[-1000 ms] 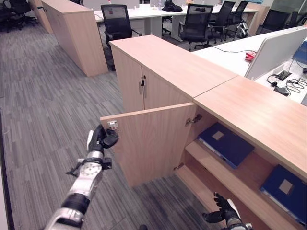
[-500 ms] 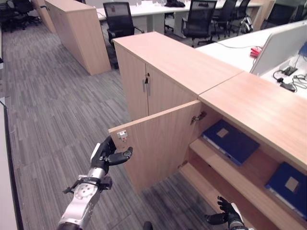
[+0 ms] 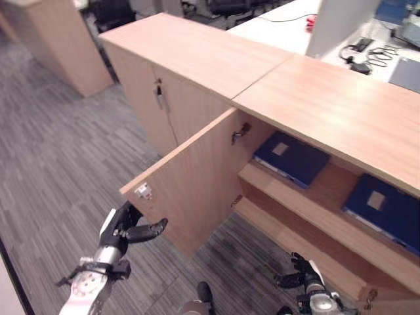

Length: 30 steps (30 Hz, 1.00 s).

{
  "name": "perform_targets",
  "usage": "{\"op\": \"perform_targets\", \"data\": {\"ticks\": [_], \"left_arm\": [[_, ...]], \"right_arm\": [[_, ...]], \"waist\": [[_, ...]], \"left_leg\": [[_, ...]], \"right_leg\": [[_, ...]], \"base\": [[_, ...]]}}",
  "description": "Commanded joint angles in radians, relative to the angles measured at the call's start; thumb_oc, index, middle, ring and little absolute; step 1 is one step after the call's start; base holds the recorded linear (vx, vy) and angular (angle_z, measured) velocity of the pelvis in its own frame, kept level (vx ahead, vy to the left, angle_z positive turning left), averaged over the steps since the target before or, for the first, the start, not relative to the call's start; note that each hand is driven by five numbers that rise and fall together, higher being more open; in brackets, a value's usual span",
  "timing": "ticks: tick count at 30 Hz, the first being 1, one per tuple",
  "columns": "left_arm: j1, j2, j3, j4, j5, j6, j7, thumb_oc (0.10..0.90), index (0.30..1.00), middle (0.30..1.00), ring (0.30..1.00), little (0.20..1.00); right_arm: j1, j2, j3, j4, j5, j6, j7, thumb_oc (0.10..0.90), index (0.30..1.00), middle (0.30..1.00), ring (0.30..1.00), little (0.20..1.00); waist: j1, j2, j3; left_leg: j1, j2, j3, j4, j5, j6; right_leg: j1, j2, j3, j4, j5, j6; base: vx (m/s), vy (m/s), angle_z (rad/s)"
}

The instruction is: Put the empty folder in the office cabinet

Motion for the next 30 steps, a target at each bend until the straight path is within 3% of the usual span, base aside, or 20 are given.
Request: {"op": "perform_targets", "data": {"ticks": [1, 3, 8, 12, 14, 15, 16, 17, 20, 21, 23, 24, 25, 30], "left_arm": [[-0.118, -0.051, -0.159, -0.142, 0.078, -0.043, -0.147, 0.800, 0.900, 0.900, 0.900, 0.900], [-0.120, -0.078, -0.168, -0.132, 0.077, -0.045, -0.138, 0.800, 0.900, 0.900, 0.900, 0.900], [-0.130, -0.102, -0.176, -0.122, 0.067, -0.046, -0.129, 0.800, 0.900, 0.900, 0.900, 0.900], [-0.131, -0.124, -0.179, -0.107, 0.074, -0.041, -0.119, 0.800, 0.900, 0.900, 0.900, 0.900], [-0.127, -0.130, -0.180, -0.106, 0.075, -0.041, -0.118, 0.800, 0.900, 0.900, 0.900, 0.900], [-0.125, -0.135, -0.184, -0.104, 0.071, -0.042, -0.108, 0.800, 0.900, 0.900, 0.900, 0.900], [-0.127, -0.136, -0.184, -0.104, 0.071, -0.043, -0.108, 0.800, 0.900, 0.900, 0.900, 0.900], [-0.139, -0.150, -0.197, -0.097, 0.065, -0.043, -0.090, 0.800, 0.900, 0.900, 0.900, 0.900], [-0.152, -0.170, -0.207, -0.070, 0.055, -0.052, -0.072, 0.800, 0.900, 0.900, 0.900, 0.900], [-0.153, -0.170, -0.206, -0.069, 0.055, -0.053, -0.072, 0.800, 0.900, 0.900, 0.900, 0.900], [-0.167, -0.183, -0.199, -0.037, 0.061, -0.060, -0.053, 0.800, 0.900, 0.900, 0.900, 0.900], [-0.168, -0.183, -0.199, -0.035, 0.062, -0.061, -0.052, 0.800, 0.900, 0.900, 0.900, 0.900], [-0.193, -0.190, -0.189, 0.007, 0.069, -0.066, -0.029, 0.800, 0.900, 0.900, 0.900, 0.900], [-0.267, -0.195, -0.148, 0.132, 0.070, -0.074, 0.027, 0.800, 0.900, 0.900, 0.900, 0.900]], "right_arm": [[-0.041, -0.028, 0.005, -0.041, 0.027, -0.052, -0.014, 0.800, 0.900, 0.900, 0.900, 0.900], [-0.036, -0.043, 0.006, -0.067, 0.028, -0.051, -0.010, 0.800, 0.900, 0.900, 0.900, 0.900], [-0.032, -0.069, 0.010, -0.087, 0.021, -0.052, -0.007, 0.800, 0.900, 0.900, 0.900, 0.900], [-0.031, -0.098, 0.001, -0.084, 0.019, -0.051, -0.016, 0.800, 0.900, 0.900, 0.900, 0.900], [-0.030, -0.102, 0.005, -0.085, 0.012, -0.048, -0.013, 0.800, 0.900, 0.900, 0.900, 0.900], [-0.047, -0.118, 0.018, -0.081, 0.004, -0.045, -0.017, 0.800, 0.900, 0.900, 0.900, 0.900], [-0.048, -0.119, 0.018, -0.080, 0.004, -0.045, -0.017, 0.800, 0.900, 0.900, 0.900, 0.900], [-0.073, -0.134, 0.033, -0.064, 0.005, -0.039, -0.023, 0.800, 0.900, 0.900, 0.900, 0.900], [-0.096, -0.125, 0.065, -0.038, 0.004, -0.033, -0.017, 0.800, 0.900, 0.900, 0.900, 0.900], [-0.097, -0.125, 0.065, -0.038, 0.004, -0.033, -0.017, 0.800, 0.900, 0.900, 0.900, 0.900], [-0.095, -0.120, 0.081, -0.031, -0.006, -0.031, -0.011, 0.800, 0.900, 0.900, 0.900, 0.900], [-0.095, -0.120, 0.081, -0.031, -0.006, -0.031, -0.012, 0.800, 0.900, 0.900, 0.900, 0.900], [-0.089, -0.119, 0.088, -0.035, -0.014, -0.028, -0.009, 0.800, 0.900, 0.900, 0.900, 0.900], [-0.058, -0.113, 0.109, -0.053, -0.038, -0.020, 0.015, 0.800, 0.900, 0.900, 0.900, 0.900]], "waist": [[-0.074, 0.026, -0.033], [-0.118, 0.051, -0.032], [-0.166, 0.069, -0.030], [-0.208, 0.085, -0.028], [-0.212, 0.090, -0.026], [-0.202, 0.099, -0.014], [-0.202, 0.101, -0.014], [-0.171, 0.094, -0.006], [-0.139, 0.073, -0.002], [-0.138, 0.073, -0.004], [-0.125, 0.064, -0.003], [-0.125, 0.062, -0.003], [-0.118, 0.057, 0.003], [-0.130, 0.057, -0.006]], "left_leg": [[0.052, 0.017, -0.026, 0.068, -0.132, 0.004], [0.072, 0.047, -0.012, 0.074, -0.113, -0.020], [0.084, 0.099, 0.025, 0.102, -0.088, -0.052], [0.099, 0.181, 0.067, 0.179, -0.069, -0.089], [0.104, 0.196, 0.072, 0.200, -0.063, -0.094], [0.084, 0.213, 0.028, 0.250, -0.008, -0.093], [0.082, 0.215, 0.027, 0.251, -0.007, -0.095], [0.031, 0.138, -0.167, 0.269, -0.028, -0.071], [-0.006, 0.023, -0.377, 0.227, -0.134, -0.043], [-0.010, 0.023, -0.376, 0.224, -0.128, -0.042], [-0.045, -0.008, -0.450, 0.203, -0.118, -0.050], [-0.044, -0.010, -0.450, 0.202, -0.119, -0.049], [-0.083, -0.017, -0.493, 0.184, -0.090, -0.056], [-0.050, -0.011, -0.488, 0.123, -0.078, -0.054]], "right_leg": [[0.094, 0.001, 0.000, 0.067, -0.070, 0.060], [0.103, 0.044, 0.051, 0.018, -0.090, 0.041], [0.106, 0.092, 0.107, -0.019, -0.111, 0.021], [0.126, 0.149, 0.172, -0.048, -0.142, -0.014], [0.130, 0.163, 0.191, -0.052, -0.148, -0.022], [0.123, 0.189, 0.221, -0.051, -0.144, -0.042], [0.121, 0.191, 0.221, -0.051, -0.143, -0.043], [0.113, 0.201, 0.286, -0.049, -0.147, -0.048], [0.101, 0.203, 0.400, -0.044, -0.154, -0.046], [0.096, 0.203, 0.401, -0.045, -0.149, -0.046], [0.102, 0.211, 0.445, -0.061, -0.146, -0.043], [0.103, 0.210, 0.444, -0.062, -0.147, -0.043], [0.117, 0.214, 0.473, -0.074, -0.145, -0.040], [0.140, 0.229, 0.517, -0.075, -0.159, -0.038]], "base": [[0.03, -0.191, -0.64], [-0.01, -0.176, -0.44], [-0.03, -0.159, -0.58], [0.03, -0.171, -0.52], [0.03, -0.138, -1.09], [0.01, -0.105, -1.10], [0.04, -0.109, -0.83], [0.08, -0.066, -1.08], [0.12, -0.012, -1.64], [0.12, 0.011, -1.66], [0.09, -0.002, -1.57], [0.14, 0.012, -0.57], [0.14, 0.021, -0.36], [0.16, 0.063, -0.47]]}}
